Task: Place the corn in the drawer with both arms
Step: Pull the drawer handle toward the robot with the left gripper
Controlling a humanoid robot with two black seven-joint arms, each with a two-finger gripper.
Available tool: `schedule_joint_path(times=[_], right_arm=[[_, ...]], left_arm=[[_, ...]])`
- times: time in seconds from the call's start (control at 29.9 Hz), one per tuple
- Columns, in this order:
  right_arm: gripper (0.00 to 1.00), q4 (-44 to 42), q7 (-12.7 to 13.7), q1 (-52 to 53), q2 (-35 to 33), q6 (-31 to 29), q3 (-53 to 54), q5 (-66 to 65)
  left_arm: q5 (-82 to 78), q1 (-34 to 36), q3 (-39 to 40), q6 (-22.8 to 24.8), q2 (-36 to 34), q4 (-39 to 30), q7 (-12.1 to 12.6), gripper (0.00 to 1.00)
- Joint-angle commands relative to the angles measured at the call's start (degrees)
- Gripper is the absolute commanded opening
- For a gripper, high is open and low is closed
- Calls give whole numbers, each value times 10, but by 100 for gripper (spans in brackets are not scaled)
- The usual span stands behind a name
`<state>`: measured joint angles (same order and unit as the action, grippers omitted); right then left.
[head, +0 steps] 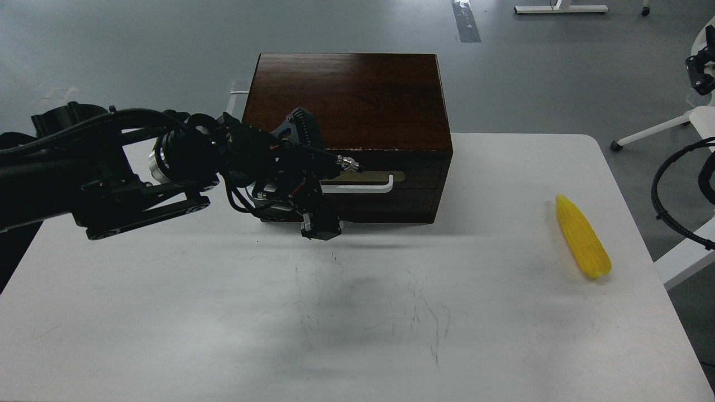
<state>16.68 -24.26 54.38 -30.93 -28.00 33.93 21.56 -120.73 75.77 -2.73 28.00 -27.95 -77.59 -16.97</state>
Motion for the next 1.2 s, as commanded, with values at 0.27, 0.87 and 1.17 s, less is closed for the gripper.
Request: schedule_joint_path(times=[0.27, 0.87, 1.17], right_arm=[[100, -2, 0, 0, -4, 0, 0, 0], [100, -2, 0, -1, -3, 0, 0, 0], [100, -2, 0, 0, -4, 0, 0, 0]], left_arm=[[0, -2, -14, 0, 13, 2, 0, 88], [6, 0, -16, 0, 15, -11, -10, 76], [6, 1, -16, 0, 17, -14, -16, 50]])
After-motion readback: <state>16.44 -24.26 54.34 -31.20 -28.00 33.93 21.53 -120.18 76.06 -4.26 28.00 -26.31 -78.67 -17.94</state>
